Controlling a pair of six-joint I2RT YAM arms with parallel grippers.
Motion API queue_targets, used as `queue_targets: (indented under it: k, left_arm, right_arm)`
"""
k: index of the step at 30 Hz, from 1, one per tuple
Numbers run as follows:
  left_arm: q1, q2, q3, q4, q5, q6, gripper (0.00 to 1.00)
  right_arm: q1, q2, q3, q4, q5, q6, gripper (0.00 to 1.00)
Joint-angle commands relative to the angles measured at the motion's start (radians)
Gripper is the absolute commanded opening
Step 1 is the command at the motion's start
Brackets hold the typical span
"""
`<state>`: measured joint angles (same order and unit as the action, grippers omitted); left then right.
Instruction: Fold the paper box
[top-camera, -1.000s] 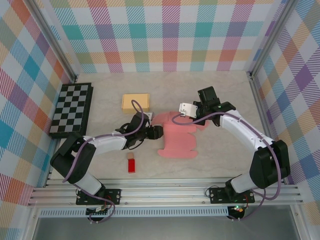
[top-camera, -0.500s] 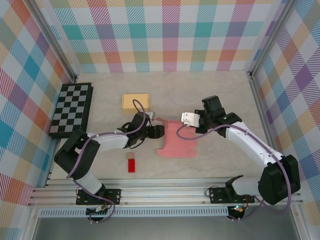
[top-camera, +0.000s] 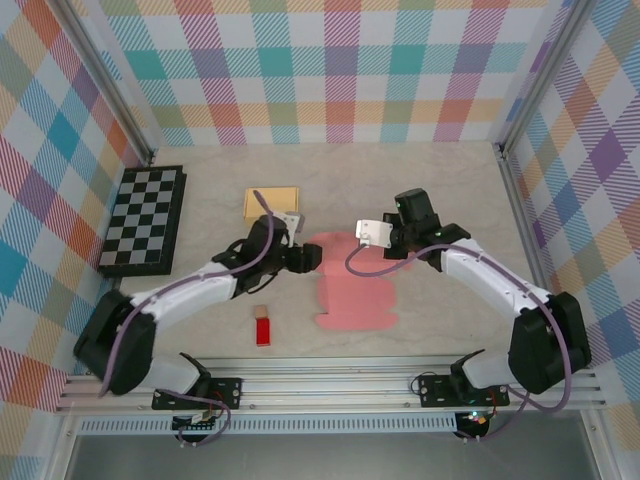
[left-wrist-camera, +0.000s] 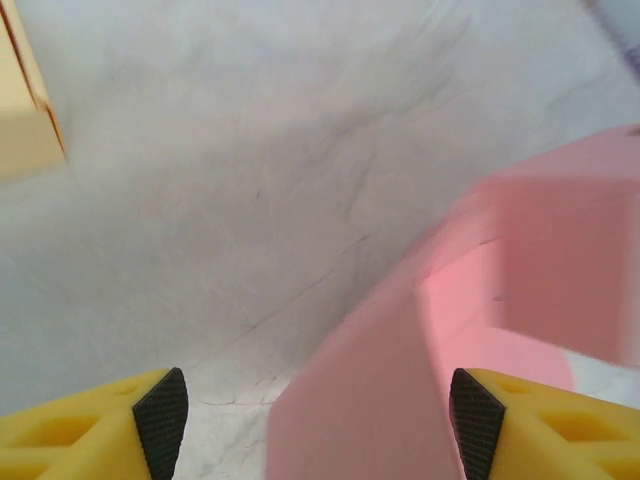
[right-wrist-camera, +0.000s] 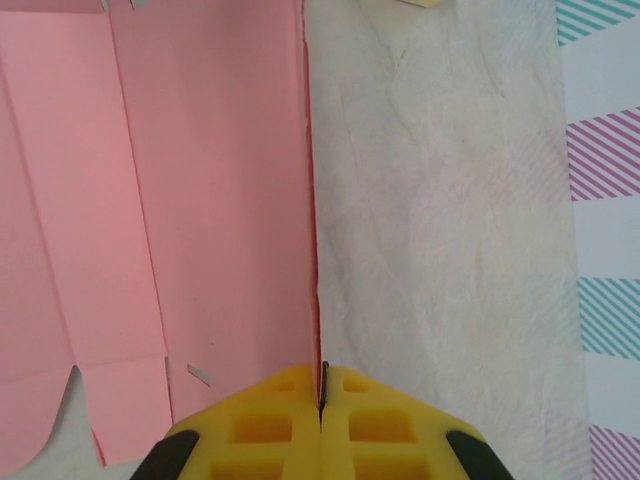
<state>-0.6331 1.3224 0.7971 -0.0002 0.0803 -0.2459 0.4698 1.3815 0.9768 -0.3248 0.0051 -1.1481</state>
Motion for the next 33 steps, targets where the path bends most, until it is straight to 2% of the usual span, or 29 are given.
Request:
queue_targets:
  k: [1, 4, 8, 12, 15, 19, 24, 33]
  left_arm:
    - [0.001, -0.148, -0.052, -0.061, -0.068, 0.080, 0.74]
    - [0.006, -0.208, -0.105, -0.073, -0.208, 0.093, 0.75]
    - [0.049, -0.179, -0.120, -0.081, -0.234, 0.023, 0.64]
    - [0.116, -0.095, -0.092, -0.046, -0.134, 0.003, 0.63]
    - [0.150, 0.022, -0.031, -0.026, -0.050, 0.028, 0.58]
    - [0.149, 0.107, -0.035, 0.100, 0.082, 0.061, 0.55]
    - [0.145, 0.140, -0.055, 0.233, 0.237, 0.084, 0.56]
    - [0.107, 0.197, -0.029, 0.210, 0.336, 0.155, 0.57]
  right_arm:
    - [0.006, 0.027, -0.016, 0.115, 0.034, -0.066, 0.00]
    - [0.007, 0.044, -0.054, 0.221, 0.041, -0.119, 0.00]
    - [0.011, 0.061, -0.125, 0.375, 0.066, -0.182, 0.00]
    - [0.013, 0.052, -0.162, 0.421, 0.069, -0.216, 0.00]
    - [0.013, 0.053, -0.164, 0.418, 0.065, -0.227, 0.00]
    - [0.018, 0.052, -0.173, 0.429, 0.070, -0.239, 0.00]
    - [0.039, 0.059, -0.217, 0.492, 0.111, -0.287, 0.00]
    - [0.067, 0.100, -0.247, 0.549, 0.155, -0.263, 0.00]
